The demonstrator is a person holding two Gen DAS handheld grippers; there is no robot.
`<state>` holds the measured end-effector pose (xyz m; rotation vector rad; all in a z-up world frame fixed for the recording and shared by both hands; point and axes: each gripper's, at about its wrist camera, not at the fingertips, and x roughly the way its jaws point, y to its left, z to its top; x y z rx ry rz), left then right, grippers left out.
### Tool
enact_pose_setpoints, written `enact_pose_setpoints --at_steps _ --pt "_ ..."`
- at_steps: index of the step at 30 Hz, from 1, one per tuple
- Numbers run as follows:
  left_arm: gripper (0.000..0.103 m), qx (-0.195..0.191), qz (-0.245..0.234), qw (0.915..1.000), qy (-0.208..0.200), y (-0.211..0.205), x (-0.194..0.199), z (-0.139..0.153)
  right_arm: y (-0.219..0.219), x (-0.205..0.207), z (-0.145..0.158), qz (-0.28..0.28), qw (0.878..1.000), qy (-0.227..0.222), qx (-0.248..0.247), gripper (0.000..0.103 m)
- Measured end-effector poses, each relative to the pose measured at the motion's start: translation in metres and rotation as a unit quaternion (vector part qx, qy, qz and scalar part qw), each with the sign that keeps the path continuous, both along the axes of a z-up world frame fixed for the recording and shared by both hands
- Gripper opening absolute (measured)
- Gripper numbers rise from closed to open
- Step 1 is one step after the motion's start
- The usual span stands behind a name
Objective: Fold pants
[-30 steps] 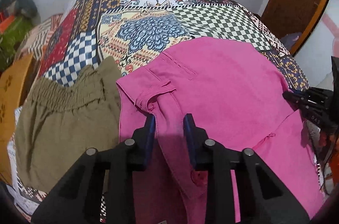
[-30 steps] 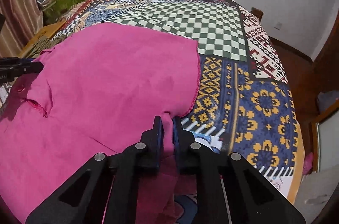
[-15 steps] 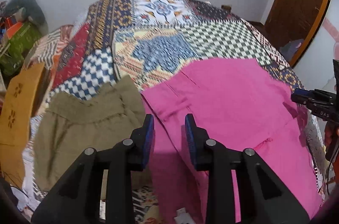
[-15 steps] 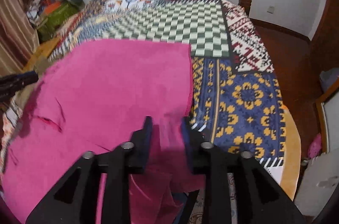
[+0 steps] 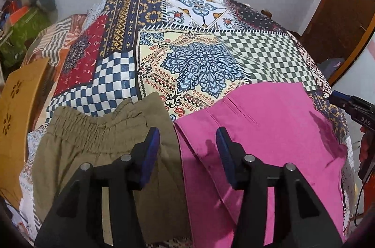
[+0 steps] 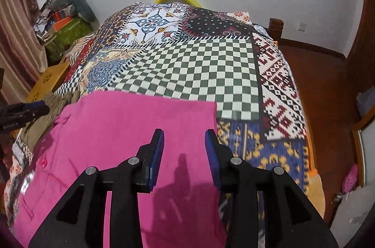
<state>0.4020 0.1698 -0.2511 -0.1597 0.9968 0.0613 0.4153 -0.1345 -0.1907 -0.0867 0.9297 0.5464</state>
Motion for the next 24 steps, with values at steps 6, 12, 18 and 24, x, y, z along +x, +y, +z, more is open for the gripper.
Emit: enact_pose_setpoints --at_steps 6,12,18,24 --pt "0.050 0.016 -0.020 0.9994 0.024 -0.004 0.018 -0.024 0.009 0.024 -0.018 0.007 1.000 0.015 -0.016 0.033" --pt "0.050 0.023 -0.037 0.9980 0.045 -0.004 0.026 -0.046 0.015 0.047 -0.036 0.017 0.999 0.036 -0.017 0.044" --pt "0.050 -0.010 -0.037 0.9983 0.045 0.004 0.032 -0.054 0.020 0.060 -0.047 0.023 0.998 0.042 -0.033 0.044" --pt "0.050 -0.041 -0.041 0.9973 0.044 0.010 0.038 -0.060 0.023 0.064 -0.060 0.020 0.998 0.046 -0.036 0.044"
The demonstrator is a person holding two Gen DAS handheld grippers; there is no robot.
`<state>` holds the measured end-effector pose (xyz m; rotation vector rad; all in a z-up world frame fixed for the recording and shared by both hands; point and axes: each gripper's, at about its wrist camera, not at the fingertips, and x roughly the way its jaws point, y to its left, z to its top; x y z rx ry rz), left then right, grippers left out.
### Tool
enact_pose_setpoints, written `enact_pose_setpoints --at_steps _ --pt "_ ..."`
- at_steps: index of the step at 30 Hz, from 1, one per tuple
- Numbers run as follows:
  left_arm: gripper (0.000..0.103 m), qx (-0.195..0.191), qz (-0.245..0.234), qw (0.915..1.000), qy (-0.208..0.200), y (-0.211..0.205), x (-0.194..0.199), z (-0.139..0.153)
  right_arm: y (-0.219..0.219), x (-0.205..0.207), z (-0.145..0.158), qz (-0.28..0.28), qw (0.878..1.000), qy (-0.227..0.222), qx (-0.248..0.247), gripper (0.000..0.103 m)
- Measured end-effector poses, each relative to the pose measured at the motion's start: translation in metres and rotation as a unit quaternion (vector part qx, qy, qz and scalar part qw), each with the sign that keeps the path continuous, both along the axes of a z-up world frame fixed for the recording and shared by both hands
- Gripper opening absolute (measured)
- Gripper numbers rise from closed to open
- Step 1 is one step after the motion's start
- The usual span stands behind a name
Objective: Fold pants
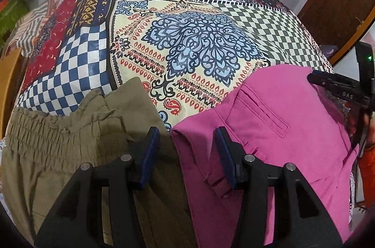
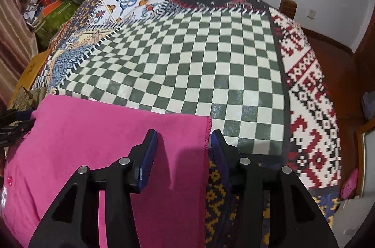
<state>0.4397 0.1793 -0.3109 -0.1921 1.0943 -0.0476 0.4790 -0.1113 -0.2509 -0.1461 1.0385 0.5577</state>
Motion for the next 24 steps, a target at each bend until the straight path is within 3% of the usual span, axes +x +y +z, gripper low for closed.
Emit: enact_pose_setpoints --at_steps 4,5,6,9,14,19,24 --pt "0.042 0.001 -0.003 1.0000 -0.005 0.000 0.000 0.000 0.004 0.000 -0.001 0.006 1.000 -0.009 -0.001 0.044" --pt "0.038 0.013 -0.005 0.9999 -0.009 -0.003 0.000 0.002 0.006 0.000 -0.002 0.010 1.000 -0.010 -0.003 0.044" --pt "0.029 0.024 -0.010 0.9996 -0.014 -0.007 -0.001 0.003 0.008 -0.001 -0.002 0.012 1.000 -0.012 -0.008 0.044" --pt "0.025 0.075 -0.025 0.9966 -0.021 -0.022 -0.002 0.005 0.013 -0.004 -0.004 0.025 0.999 -0.022 -0.023 0.043" --pt "0.014 0.129 -0.039 0.9903 -0.034 -0.035 -0.004 0.008 0.018 -0.005 -0.004 0.037 0.998 -0.031 -0.029 0.010" --pt "0.009 0.153 -0.043 0.9857 -0.056 -0.039 -0.010 0.018 0.020 -0.010 0.001 0.036 0.998 -0.046 -0.028 0.006" --pt "0.007 0.147 -0.029 0.9863 -0.068 -0.030 -0.012 0.035 0.012 -0.010 0.025 0.012 0.998 -0.069 -0.005 0.005"
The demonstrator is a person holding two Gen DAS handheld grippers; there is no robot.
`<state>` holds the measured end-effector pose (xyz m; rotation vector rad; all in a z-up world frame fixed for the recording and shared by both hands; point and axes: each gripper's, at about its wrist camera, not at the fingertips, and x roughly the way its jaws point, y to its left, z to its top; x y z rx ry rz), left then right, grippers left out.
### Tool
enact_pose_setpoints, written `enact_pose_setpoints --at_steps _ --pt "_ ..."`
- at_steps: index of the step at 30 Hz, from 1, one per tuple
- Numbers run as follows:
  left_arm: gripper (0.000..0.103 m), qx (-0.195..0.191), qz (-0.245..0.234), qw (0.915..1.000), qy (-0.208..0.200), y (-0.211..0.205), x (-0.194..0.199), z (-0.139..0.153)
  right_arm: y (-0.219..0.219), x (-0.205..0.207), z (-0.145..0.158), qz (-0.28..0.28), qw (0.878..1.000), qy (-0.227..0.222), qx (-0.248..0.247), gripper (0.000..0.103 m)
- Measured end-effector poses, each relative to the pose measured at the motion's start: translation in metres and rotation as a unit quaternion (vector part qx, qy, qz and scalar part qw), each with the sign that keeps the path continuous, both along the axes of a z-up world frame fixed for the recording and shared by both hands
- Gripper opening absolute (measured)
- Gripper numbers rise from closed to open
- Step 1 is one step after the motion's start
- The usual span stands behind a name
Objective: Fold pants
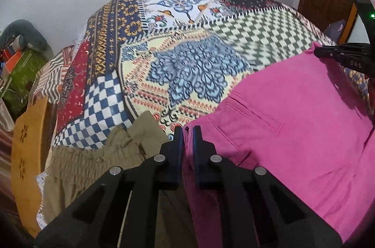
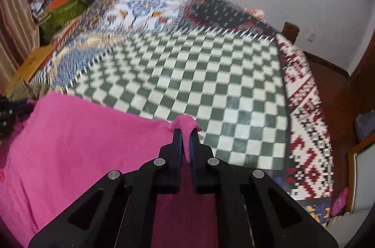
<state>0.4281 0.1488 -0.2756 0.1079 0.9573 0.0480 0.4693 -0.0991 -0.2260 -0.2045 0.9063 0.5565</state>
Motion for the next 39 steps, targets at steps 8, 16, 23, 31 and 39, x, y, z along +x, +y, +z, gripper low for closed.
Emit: enact_pose_setpoints --at_steps 8,16,23,31,39 --pt "0.007 0.011 0.026 0.9994 -0.022 0.001 0.005 0.039 0.000 -0.002 0.047 -0.017 0.999 -0.030 0.012 0.005" --pt "0.007 -0.018 0.017 0.9988 -0.042 0.002 -0.026 0.075 -0.012 -0.027 0.086 -0.023 0.998 -0.038 0.048 0.005" --pt "0.007 -0.015 0.000 0.9985 -0.053 -0.011 -0.069 0.103 -0.024 -0.064 0.103 -0.024 0.997 -0.040 0.055 0.005" --pt "0.006 -0.014 -0.014 0.9983 -0.055 -0.023 -0.113 0.118 -0.045 -0.110 0.121 -0.042 0.995 -0.042 0.080 0.005" --pt "0.006 -0.008 -0.023 0.9979 -0.060 -0.033 -0.158 0.122 -0.067 -0.149 0.125 -0.057 0.992 -0.031 0.108 0.005"
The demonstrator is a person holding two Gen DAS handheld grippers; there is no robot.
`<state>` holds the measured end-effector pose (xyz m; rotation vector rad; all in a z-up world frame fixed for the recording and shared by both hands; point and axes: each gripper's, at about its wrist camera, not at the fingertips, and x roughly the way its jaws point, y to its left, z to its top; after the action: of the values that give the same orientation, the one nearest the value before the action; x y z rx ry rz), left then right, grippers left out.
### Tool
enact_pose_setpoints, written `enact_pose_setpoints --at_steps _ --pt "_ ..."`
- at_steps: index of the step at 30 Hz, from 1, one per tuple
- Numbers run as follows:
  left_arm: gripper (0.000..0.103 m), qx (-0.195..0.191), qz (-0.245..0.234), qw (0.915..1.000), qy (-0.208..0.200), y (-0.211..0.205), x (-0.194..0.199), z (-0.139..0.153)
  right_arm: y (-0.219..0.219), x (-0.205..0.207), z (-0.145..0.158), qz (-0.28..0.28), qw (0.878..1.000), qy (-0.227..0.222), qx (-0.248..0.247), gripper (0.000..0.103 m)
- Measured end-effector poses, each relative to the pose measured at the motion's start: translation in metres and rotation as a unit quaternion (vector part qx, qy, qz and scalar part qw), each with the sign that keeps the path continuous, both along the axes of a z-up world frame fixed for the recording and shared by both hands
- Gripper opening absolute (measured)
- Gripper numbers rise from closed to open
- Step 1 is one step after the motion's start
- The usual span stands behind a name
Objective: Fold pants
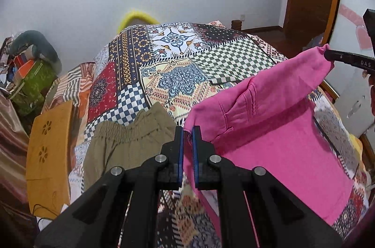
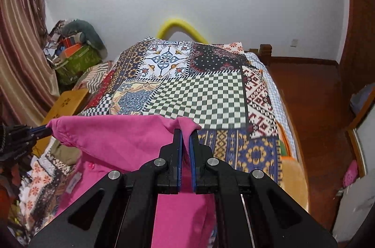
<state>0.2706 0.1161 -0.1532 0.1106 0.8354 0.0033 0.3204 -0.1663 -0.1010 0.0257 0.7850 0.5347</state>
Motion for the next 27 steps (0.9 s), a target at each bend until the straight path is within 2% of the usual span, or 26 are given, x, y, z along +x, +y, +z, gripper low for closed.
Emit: enact_pose_setpoints --at_steps 10,20,27 --pt "0.006 -0.010 -0.006 0.9999 -0.003 -0.009 -0.053 0.001 -0.020 -0.054 -0.008 0.001 1.000 0.015 0.008 0.005" --pt "0.003 -0.023 -0.012 0.9995 0.019 -0.020 -0.096 -0.018 -0.037 -0.107 -0.023 0.006 0.999 0.033 -0.005 0.005" --pt "0.001 -0.041 -0.002 0.9990 0.020 -0.019 -0.119 -0.024 -0.051 -0.132 -0.040 -0.003 0.999 0.052 0.007 0.005"
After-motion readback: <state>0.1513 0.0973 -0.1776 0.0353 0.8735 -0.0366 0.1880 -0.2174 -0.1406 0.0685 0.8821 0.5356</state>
